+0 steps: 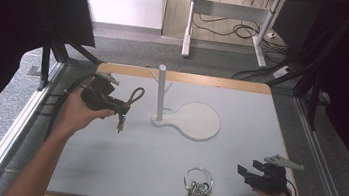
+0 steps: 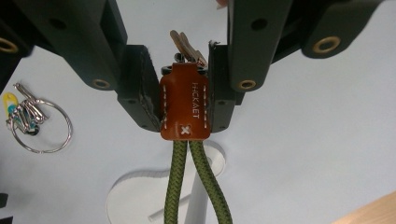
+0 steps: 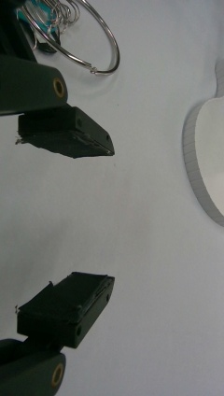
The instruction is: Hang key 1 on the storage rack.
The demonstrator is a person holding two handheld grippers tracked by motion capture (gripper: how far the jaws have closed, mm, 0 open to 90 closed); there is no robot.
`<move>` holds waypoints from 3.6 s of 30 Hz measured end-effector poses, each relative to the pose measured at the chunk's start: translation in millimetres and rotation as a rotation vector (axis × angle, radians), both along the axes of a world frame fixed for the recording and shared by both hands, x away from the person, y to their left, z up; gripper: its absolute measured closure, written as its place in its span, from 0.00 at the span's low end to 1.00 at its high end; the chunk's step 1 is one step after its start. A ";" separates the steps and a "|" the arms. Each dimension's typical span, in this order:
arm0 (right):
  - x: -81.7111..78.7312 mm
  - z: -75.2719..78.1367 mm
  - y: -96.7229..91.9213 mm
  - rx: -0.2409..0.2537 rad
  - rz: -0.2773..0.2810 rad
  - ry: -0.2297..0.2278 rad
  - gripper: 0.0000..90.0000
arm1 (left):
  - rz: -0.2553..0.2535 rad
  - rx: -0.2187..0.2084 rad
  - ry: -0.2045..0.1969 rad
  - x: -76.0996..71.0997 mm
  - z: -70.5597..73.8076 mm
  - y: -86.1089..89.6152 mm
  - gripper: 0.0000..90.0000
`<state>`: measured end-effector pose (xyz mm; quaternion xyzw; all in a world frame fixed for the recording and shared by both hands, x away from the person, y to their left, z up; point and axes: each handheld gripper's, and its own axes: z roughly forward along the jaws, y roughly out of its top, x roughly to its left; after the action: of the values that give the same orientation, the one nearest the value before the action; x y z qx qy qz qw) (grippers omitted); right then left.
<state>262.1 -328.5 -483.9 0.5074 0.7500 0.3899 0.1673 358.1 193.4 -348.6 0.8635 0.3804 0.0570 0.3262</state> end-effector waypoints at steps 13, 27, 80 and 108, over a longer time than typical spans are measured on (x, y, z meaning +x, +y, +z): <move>0.2 -0.4 -1.1 -0.001 0.001 0.002 0.35 | 0.003 -0.055 -0.016 12.4 19.8 -2.8 0.74; 0.3 -2.1 -1.5 0.000 -0.003 0.007 0.35 | 0.018 -0.078 -0.021 27.2 25.6 -10.2 0.74; 1.6 -8.5 -0.3 -0.017 -0.007 0.035 0.35 | -0.007 -0.039 0.039 69.3 -8.7 -38.4 0.73; 6.8 -6.9 9.7 -0.023 0.034 0.005 0.35 | -0.019 0.010 -0.084 -24.3 -60.7 -27.9 0.46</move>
<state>268.9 -318.8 -490.8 0.4936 0.7632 0.3830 0.1646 333.8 165.6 -409.3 0.8656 0.3578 0.0918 0.3381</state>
